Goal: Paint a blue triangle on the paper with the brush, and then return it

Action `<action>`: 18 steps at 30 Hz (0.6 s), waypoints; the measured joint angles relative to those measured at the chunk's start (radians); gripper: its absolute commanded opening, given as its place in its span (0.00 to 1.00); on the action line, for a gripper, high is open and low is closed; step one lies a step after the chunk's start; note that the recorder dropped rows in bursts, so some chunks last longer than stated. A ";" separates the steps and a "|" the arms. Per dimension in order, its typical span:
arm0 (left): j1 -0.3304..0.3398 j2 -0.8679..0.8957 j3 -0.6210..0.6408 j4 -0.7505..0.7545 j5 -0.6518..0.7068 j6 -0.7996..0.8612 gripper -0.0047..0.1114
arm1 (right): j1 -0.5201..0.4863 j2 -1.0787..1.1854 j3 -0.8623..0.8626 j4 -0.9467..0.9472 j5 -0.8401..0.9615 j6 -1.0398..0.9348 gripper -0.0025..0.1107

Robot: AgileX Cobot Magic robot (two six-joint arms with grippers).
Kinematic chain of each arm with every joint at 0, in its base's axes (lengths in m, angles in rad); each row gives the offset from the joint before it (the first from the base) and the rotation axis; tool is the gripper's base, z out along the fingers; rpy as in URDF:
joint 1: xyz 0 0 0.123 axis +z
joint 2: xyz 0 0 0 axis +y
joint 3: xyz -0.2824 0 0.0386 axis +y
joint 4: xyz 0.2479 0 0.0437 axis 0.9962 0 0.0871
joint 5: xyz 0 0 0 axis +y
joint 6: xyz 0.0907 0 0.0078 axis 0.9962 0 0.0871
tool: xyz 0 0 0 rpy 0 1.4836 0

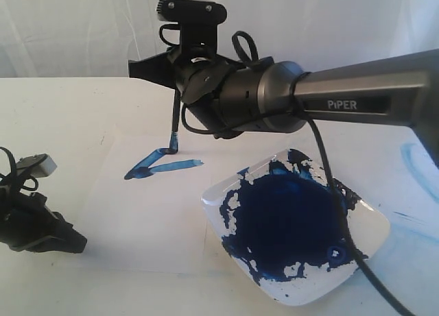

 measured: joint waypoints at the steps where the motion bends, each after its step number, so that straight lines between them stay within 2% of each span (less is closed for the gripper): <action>1: 0.000 0.000 0.000 0.000 0.000 0.000 0.04 | 0.000 -0.002 0.000 0.009 0.000 -0.009 0.02; 9: 0.000 0.000 0.000 0.000 0.000 0.000 0.04 | 0.000 -0.020 0.000 0.049 -0.004 -0.055 0.02; 18: 0.000 0.000 0.000 0.000 0.007 0.000 0.04 | 0.000 -0.028 0.000 0.214 -0.047 -0.197 0.02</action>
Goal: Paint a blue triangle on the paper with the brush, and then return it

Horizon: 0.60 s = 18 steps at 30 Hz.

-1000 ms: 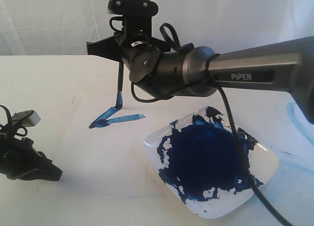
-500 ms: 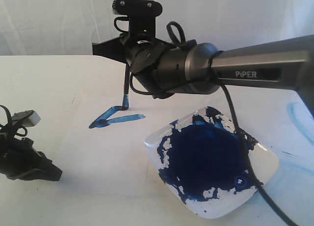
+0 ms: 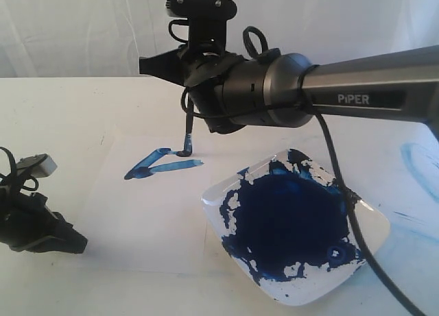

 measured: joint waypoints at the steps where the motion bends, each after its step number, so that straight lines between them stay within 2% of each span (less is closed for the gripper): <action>1: 0.000 0.000 0.000 0.000 0.002 0.000 0.04 | 0.000 0.000 0.000 0.011 -0.004 -0.009 0.02; 18: 0.000 0.000 0.000 0.000 0.002 0.000 0.04 | 0.000 -0.011 0.000 0.133 -0.056 -0.114 0.02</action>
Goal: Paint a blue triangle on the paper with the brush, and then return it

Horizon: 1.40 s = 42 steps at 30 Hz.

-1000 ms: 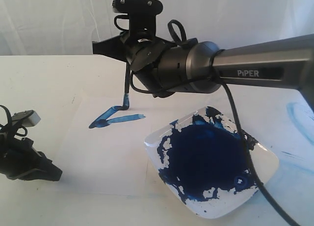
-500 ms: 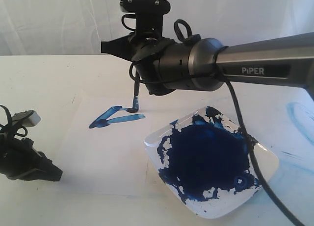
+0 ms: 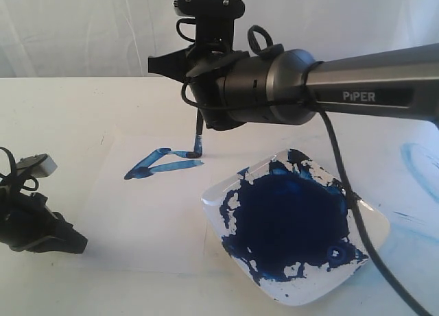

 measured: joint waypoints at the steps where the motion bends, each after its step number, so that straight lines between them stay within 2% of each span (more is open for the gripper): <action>1: 0.000 0.000 0.000 0.000 0.000 0.000 0.04 | 0.000 0.000 0.000 0.008 -0.006 -0.005 0.02; 22: 0.000 0.000 0.000 -0.015 0.000 0.000 0.04 | 0.002 -0.019 -0.004 0.148 -0.074 -0.131 0.02; 42: 0.000 0.000 0.000 -0.015 0.000 0.000 0.04 | 0.002 -0.082 -0.002 0.177 -0.063 -0.166 0.02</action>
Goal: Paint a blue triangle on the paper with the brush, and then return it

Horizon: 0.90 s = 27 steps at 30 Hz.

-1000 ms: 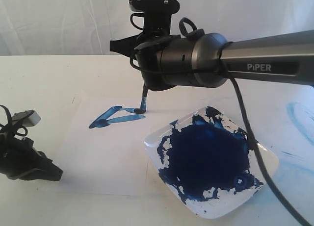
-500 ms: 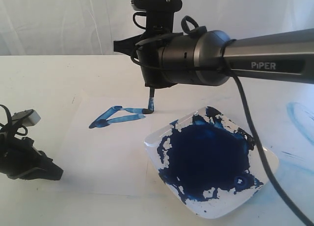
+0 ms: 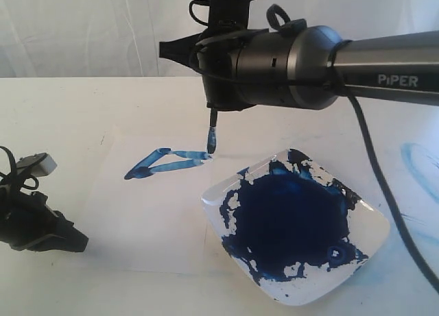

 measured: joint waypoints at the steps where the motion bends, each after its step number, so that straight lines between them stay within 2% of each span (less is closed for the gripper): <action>1: 0.000 0.000 0.000 0.000 0.000 0.000 0.04 | 0.000 -0.005 0.000 0.000 0.010 0.000 0.02; 11: 0.000 0.000 0.000 0.000 0.000 0.000 0.04 | 0.000 -0.019 0.000 0.000 0.210 -0.062 0.02; 27: 0.000 0.000 0.000 0.000 0.000 0.000 0.04 | 0.000 0.001 0.004 -0.002 0.189 -0.089 0.02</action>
